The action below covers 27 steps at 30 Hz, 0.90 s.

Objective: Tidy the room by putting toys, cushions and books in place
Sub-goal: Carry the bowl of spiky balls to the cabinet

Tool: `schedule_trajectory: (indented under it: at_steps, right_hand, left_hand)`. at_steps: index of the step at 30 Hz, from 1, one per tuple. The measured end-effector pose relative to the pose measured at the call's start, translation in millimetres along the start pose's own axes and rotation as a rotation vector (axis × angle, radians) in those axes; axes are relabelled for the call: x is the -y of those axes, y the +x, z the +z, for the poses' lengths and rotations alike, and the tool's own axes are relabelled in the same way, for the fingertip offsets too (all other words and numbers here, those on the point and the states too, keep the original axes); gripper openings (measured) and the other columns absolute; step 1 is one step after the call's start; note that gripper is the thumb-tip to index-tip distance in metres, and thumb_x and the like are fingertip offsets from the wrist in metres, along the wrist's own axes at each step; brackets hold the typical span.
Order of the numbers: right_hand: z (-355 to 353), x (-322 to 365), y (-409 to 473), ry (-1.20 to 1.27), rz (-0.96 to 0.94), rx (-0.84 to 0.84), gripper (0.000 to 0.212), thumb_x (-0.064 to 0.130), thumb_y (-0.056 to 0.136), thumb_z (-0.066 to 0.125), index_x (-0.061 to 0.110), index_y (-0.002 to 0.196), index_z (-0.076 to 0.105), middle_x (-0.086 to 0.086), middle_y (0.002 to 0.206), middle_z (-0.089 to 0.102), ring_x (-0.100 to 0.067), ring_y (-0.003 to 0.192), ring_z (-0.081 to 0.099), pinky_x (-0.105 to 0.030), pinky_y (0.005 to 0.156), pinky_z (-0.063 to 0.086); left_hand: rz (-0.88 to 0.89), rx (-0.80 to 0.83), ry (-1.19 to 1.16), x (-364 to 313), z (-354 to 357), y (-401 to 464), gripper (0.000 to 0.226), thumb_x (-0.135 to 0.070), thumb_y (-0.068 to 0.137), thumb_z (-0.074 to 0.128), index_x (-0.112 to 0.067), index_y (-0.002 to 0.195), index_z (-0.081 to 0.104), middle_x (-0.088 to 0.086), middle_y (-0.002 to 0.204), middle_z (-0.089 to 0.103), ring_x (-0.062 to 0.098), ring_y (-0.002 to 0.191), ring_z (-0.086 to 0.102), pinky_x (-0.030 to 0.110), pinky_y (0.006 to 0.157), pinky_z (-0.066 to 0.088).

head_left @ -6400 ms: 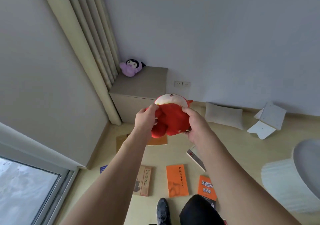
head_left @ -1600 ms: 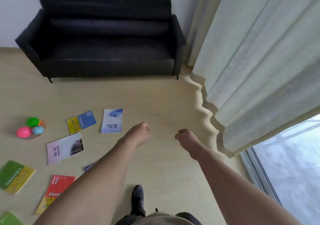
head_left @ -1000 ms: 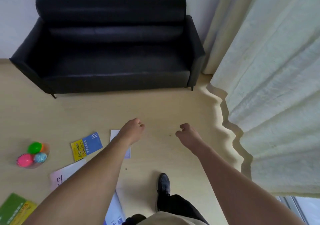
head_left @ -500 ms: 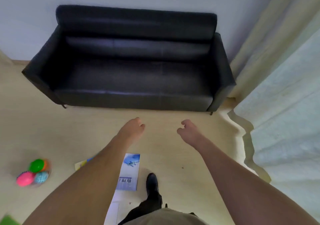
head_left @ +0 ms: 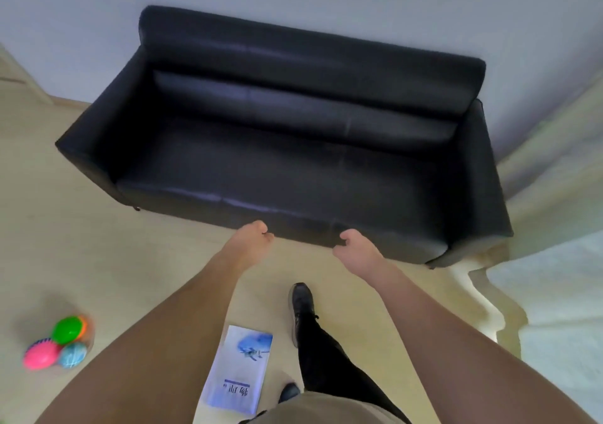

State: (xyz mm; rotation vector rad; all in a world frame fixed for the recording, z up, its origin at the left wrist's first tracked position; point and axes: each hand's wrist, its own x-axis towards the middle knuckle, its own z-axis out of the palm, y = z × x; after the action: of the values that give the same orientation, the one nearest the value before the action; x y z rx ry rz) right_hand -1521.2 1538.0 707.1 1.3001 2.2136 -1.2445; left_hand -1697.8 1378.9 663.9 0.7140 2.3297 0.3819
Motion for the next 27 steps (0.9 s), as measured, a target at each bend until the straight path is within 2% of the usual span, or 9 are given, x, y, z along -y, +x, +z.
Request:
schedule_trajectory:
  at_steps: [3, 6, 8, 11, 14, 17, 19, 22, 27]
  right_hand:
    - [-15.2, 46.8, 60.3, -0.041, -0.053, 0.047, 0.053, 0.026, 0.093, 0.048, 0.017, 0.144, 0.035, -0.006, 0.142, 0.044, -0.021, 0.11, 0.052, -0.035, 0.094, 0.045]
    - [-21.9, 92.6, 100.5, -0.075, -0.098, 0.093, 0.052, 0.026, 0.094, 0.047, 0.018, 0.144, 0.036, -0.006, 0.144, 0.043, -0.022, 0.117, 0.05, -0.034, 0.093, 0.043]
    - [-21.1, 131.5, 133.7, -0.122, -0.14, 0.129, 0.052, 0.026, 0.094, 0.048, 0.018, 0.145, 0.036, -0.006, 0.145, 0.042, -0.024, 0.123, 0.048, -0.034, 0.095, 0.042]
    - [-11.4, 182.3, 166.8, -0.176, -0.191, 0.175, 0.053, 0.027, 0.094, 0.048, 0.018, 0.145, 0.035, -0.005, 0.145, 0.041, -0.023, 0.124, 0.048, -0.034, 0.097, 0.042]
    - [16.1, 231.9, 189.2, -0.258, -0.246, 0.259, 0.053, 0.027, 0.094, 0.047, 0.02, 0.145, 0.035, -0.002, 0.145, 0.042, -0.021, 0.122, 0.048, -0.031, 0.091, 0.041]
    - [46.6, 276.6, 205.8, -0.328, -0.294, 0.336, 0.053, 0.028, 0.093, 0.048, 0.019, 0.144, 0.036, -0.004, 0.145, 0.041, -0.022, 0.126, 0.046, -0.032, 0.097, 0.04]
    - [74.5, 309.3, 219.7, -0.373, -0.322, 0.38, 0.053, 0.028, 0.093, 0.048, 0.019, 0.144, 0.036, -0.005, 0.146, 0.041, -0.023, 0.128, 0.044, -0.034, 0.101, 0.04]
    - [114.9, 357.8, 238.2, -0.428, -0.351, 0.428, 0.054, 0.026, 0.093, 0.047, 0.019, 0.145, 0.034, -0.004, 0.146, 0.039, -0.022, 0.128, 0.044, -0.033, 0.1, 0.039]
    - [207.2, 430.1, 266.0, -0.56, -0.389, 0.52, 0.053, 0.025, 0.094, 0.047, 0.018, 0.145, 0.034, -0.005, 0.144, 0.041, -0.019, 0.112, 0.047, -0.03, 0.091, 0.041]
  left_hand:
    - [-0.099, -0.05, -0.083, -2.4, -36.9, 40.2, 0.028, -0.027, 0.102, 0.043, -0.006, 0.113, 0.058, 0.013, 0.117, 0.062, 0.032, 0.112, 0.058, 0.034, 0.092, 0.043]
    - [-0.184, -0.074, -0.153, 3.9, -69.4, 66.2, 0.031, -0.027, 0.102, 0.044, -0.005, 0.119, 0.059, 0.013, 0.118, 0.063, 0.032, 0.112, 0.059, 0.034, 0.088, 0.044]
    - [-0.224, -0.119, -0.191, 18.3, -95.6, 89.6, 0.027, -0.026, 0.101, 0.044, -0.007, 0.113, 0.059, 0.01, 0.112, 0.062, 0.031, 0.111, 0.059, 0.033, 0.086, 0.042]
    - [-0.251, -0.174, -0.25, 43.4, -120.6, 106.2, 0.022, -0.024, 0.101, 0.04, -0.007, 0.099, 0.054, 0.008, 0.103, 0.055, 0.03, 0.106, 0.056, 0.033, 0.088, 0.039]
    - [-0.347, -0.23, -0.331, 73.2, -144.9, 107.8, 0.028, -0.022, 0.102, 0.041, -0.004, 0.115, 0.057, 0.012, 0.116, 0.059, 0.03, 0.111, 0.055, 0.034, 0.092, 0.039]
    - [-0.448, -0.251, -0.442, 108.0, -162.0, 111.9, 0.037, -0.025, 0.102, 0.043, -0.008, 0.134, 0.053, 0.01, 0.134, 0.055, 0.031, 0.124, 0.051, 0.037, 0.102, 0.038]
    - [-0.503, -0.269, -0.493, 145.1, -171.3, 119.6, 0.037, -0.026, 0.101, 0.044, -0.006, 0.131, 0.054, 0.012, 0.134, 0.057, 0.032, 0.122, 0.052, 0.038, 0.101, 0.04]
    - [-0.564, -0.288, -0.558, 198.8, -185.1, 131.3, 0.035, -0.029, 0.099, 0.045, -0.008, 0.124, 0.056, 0.013, 0.128, 0.06, 0.031, 0.116, 0.055, 0.036, 0.096, 0.042]
    - [-0.694, -0.304, -0.661, 292.6, -203.6, 147.1, 0.04, -0.029, 0.099, 0.045, -0.009, 0.132, 0.054, 0.011, 0.134, 0.058, 0.03, 0.121, 0.053, 0.034, 0.097, 0.042]
